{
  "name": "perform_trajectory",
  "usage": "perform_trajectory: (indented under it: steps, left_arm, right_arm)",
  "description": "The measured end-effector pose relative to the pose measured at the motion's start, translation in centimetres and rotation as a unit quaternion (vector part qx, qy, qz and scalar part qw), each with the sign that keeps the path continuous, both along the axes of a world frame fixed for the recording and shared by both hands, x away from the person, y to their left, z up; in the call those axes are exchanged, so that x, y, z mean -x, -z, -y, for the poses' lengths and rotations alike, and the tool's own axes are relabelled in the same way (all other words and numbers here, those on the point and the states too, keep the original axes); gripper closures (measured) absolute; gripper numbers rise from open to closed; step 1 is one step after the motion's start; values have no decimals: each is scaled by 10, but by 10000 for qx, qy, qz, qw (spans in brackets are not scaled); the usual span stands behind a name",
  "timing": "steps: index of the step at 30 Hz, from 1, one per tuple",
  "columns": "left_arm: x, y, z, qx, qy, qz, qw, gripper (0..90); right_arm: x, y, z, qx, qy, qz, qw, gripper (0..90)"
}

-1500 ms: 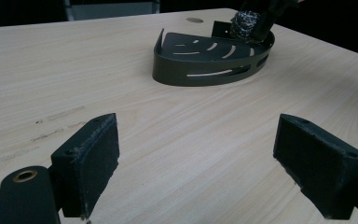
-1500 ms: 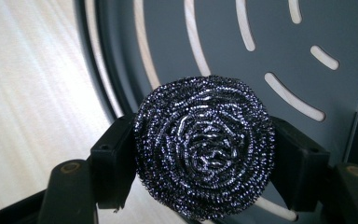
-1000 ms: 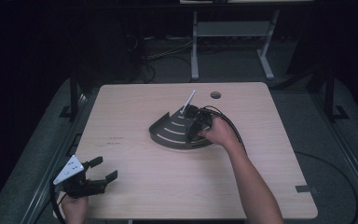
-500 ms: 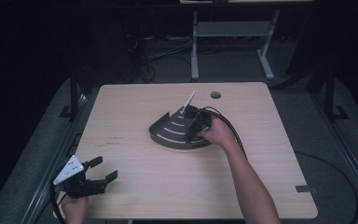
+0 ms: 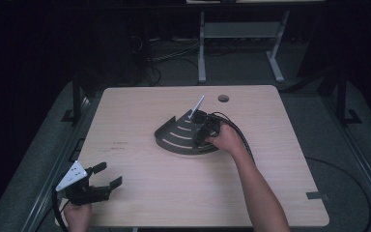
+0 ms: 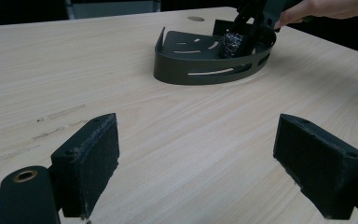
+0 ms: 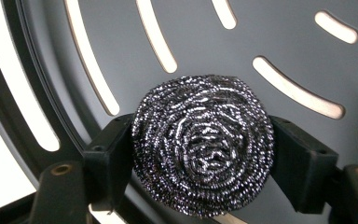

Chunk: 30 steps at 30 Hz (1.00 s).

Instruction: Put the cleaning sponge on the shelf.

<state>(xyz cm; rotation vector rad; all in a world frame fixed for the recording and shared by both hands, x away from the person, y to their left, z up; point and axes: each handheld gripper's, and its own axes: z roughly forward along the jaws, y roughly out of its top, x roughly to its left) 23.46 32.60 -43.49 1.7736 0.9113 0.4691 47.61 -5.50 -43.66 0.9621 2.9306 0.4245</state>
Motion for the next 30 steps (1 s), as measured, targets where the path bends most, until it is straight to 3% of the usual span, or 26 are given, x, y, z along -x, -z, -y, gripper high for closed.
perform_trajectory:
  steps: [10, 30]
  left_arm:
    - [0, 0, 1, -2, -15, -23, 10000, 137]
    - [-1, 1, 1, -14, -17, -43, 10000, 137]
  right_arm:
    - [1, -5, 4, -18, 18, 14, 10000, 202]
    - [2, -12, 8, -120, 59, 21, 9999, 173]
